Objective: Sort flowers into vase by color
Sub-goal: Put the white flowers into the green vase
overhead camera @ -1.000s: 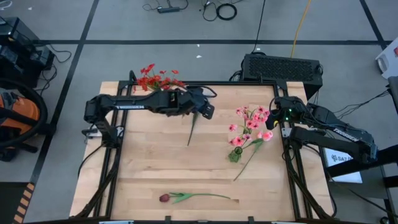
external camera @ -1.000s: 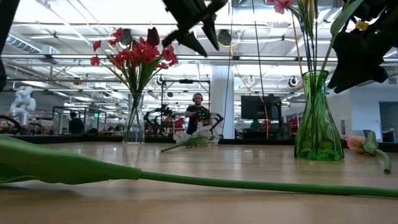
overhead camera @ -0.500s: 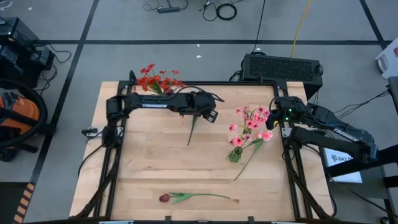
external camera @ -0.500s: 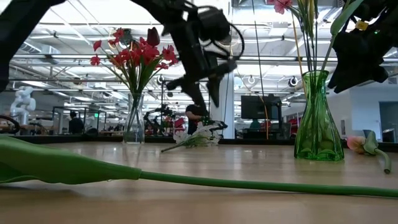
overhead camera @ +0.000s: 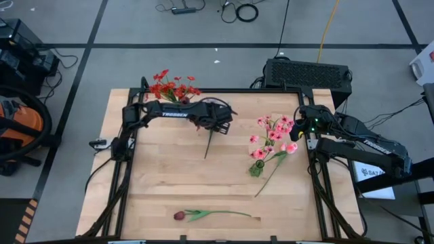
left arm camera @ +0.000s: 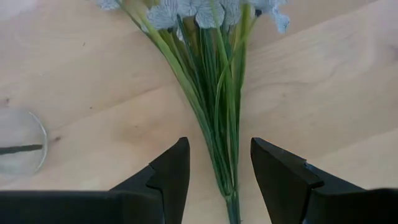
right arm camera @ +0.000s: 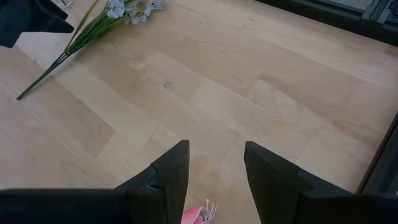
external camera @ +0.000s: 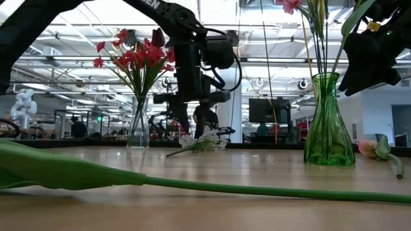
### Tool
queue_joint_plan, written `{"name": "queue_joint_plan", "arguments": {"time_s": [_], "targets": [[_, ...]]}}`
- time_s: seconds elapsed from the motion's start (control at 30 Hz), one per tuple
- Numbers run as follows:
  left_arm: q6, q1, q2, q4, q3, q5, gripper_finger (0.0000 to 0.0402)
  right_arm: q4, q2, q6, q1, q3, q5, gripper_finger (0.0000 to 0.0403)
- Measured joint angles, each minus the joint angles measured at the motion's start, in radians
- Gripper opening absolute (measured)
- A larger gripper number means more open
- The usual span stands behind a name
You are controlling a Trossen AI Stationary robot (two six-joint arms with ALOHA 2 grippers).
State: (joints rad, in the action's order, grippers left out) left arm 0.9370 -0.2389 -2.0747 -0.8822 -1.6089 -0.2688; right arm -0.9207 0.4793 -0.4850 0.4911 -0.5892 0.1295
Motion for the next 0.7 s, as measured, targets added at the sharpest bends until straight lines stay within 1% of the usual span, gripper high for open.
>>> {"name": "queue_joint_plan", "arguments": {"time_s": [0.13, 0.27, 0.43, 0.5, 0.53, 0.6, 0.7], "targets": [[0.001, -0.003, -0.015, 0.015, 0.000, 0.010, 0.0176, 0.000, 0.000, 0.000, 0.000, 0.000, 0.000, 0.0148], [0.001, -0.005, -0.049, 0.023, 0.000, 0.048, 0.0176, 0.000, 0.000, 0.000, 0.000, 0.000, 0.000, 0.0148], [0.025, -0.005, -0.091, 0.019, 0.001, 0.052, 0.0175, -0.003, 0.001, 0.000, 0.000, 0.000, 0.000, 0.0148], [0.016, -0.005, -0.092, 0.024, 0.001, 0.064, 0.0168, -0.004, 0.001, 0.000, 0.000, 0.000, 0.000, 0.0148], [0.002, -0.005, -0.091, 0.034, 0.001, 0.069, 0.0158, -0.004, 0.001, 0.000, 0.000, 0.000, 0.000, 0.0148], [-0.015, -0.005, -0.090, 0.050, 0.001, 0.077, 0.0122, -0.004, 0.001, 0.000, 0.000, 0.000, 0.000, 0.0148], [-0.033, -0.009, -0.090, 0.060, 0.001, 0.099, 0.0040, -0.005, 0.001, 0.000, 0.000, 0.000, 0.000, 0.0148]]}}
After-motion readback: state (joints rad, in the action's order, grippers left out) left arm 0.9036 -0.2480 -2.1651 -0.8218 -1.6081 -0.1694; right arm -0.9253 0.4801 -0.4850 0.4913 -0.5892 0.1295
